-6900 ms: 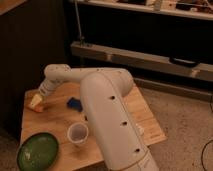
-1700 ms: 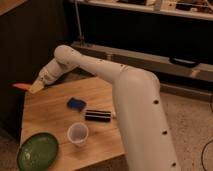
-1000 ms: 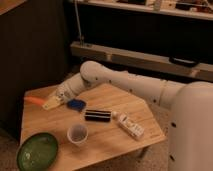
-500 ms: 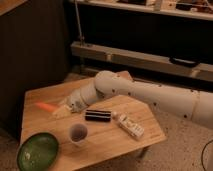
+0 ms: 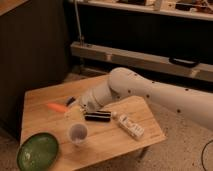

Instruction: Place the pepper in the ceramic cup

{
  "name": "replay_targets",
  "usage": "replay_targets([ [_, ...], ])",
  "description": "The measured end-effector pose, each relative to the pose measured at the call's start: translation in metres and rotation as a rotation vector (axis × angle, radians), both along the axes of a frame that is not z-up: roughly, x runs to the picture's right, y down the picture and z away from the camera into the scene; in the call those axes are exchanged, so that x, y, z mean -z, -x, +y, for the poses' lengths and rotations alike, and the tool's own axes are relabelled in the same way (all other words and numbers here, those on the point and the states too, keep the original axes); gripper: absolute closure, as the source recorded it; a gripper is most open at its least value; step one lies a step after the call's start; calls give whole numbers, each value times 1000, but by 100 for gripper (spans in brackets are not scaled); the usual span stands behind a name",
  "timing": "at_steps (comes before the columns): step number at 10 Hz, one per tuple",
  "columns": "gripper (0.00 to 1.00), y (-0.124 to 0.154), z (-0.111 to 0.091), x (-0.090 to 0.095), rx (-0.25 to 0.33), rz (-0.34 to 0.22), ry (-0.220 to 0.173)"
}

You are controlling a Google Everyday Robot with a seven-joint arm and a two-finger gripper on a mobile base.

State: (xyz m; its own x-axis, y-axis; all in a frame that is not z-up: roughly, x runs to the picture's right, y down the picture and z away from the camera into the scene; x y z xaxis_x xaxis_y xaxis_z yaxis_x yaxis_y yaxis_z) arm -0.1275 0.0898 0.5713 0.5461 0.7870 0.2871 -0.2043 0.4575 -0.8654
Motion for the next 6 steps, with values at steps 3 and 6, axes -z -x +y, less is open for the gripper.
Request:
replay_targets([
  [3,94,-24,32,-22,8,60,81],
  [6,94,-52,53,-26,1,105,134],
])
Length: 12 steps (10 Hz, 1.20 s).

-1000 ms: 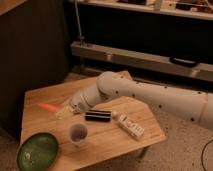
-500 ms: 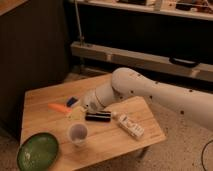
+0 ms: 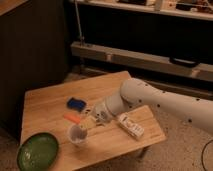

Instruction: Place the pepper in the ceramic cup

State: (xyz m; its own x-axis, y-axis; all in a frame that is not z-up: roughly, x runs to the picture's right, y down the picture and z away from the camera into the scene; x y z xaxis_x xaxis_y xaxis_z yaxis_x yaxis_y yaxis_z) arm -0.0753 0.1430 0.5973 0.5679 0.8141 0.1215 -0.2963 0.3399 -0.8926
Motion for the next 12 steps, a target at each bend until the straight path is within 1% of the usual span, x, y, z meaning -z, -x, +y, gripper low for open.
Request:
replay_targets([
  [2,94,3,6,-9,9,-8,21],
  [3,94,6,6,-13,12,-7,41],
  [5,94,6,7,-17,42,8,99],
  [6,94,6,5,-18,57,18,118],
  [7,94,5,3,-19,92,43,160],
  [8,94,5,0,-17,121,63,200],
  [9,94,1,-5,-15,138,79,233],
  [12,94,-10,-12,-2,169,92,306],
])
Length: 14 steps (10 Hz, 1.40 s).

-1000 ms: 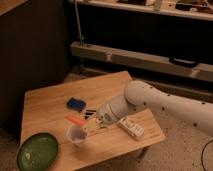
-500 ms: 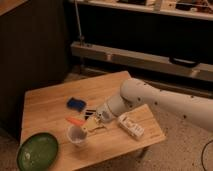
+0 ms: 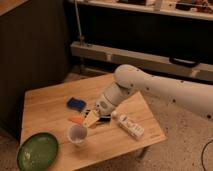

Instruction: Place the pepper in the ceramic cup

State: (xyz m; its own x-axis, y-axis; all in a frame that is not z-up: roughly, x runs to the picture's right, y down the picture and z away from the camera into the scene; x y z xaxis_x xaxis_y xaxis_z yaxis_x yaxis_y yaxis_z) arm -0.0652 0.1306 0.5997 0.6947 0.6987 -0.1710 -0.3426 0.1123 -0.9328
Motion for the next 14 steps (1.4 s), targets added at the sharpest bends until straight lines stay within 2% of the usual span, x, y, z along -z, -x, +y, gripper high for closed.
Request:
replay_targets([
  [3,94,-9,7,4,20,5,75],
  [7,94,-5,24,-6,97,24,186],
  [9,94,-7,30,-9,121,43,218],
  [14,94,-9,36,-15,160,91,269],
])
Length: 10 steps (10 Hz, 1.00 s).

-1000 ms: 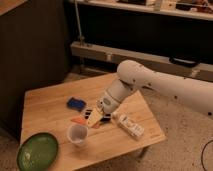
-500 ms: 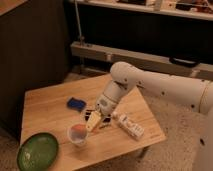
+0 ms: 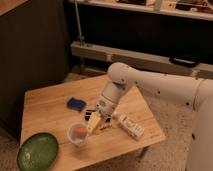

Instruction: Place the pepper in the ceramic cup

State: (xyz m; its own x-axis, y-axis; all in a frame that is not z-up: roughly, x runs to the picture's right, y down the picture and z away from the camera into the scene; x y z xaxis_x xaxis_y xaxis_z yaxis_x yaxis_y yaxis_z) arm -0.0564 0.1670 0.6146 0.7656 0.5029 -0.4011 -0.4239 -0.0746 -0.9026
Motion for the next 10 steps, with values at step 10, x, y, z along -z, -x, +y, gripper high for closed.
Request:
replay_targets([
  [10,94,27,-3,-30,63,-15,70],
])
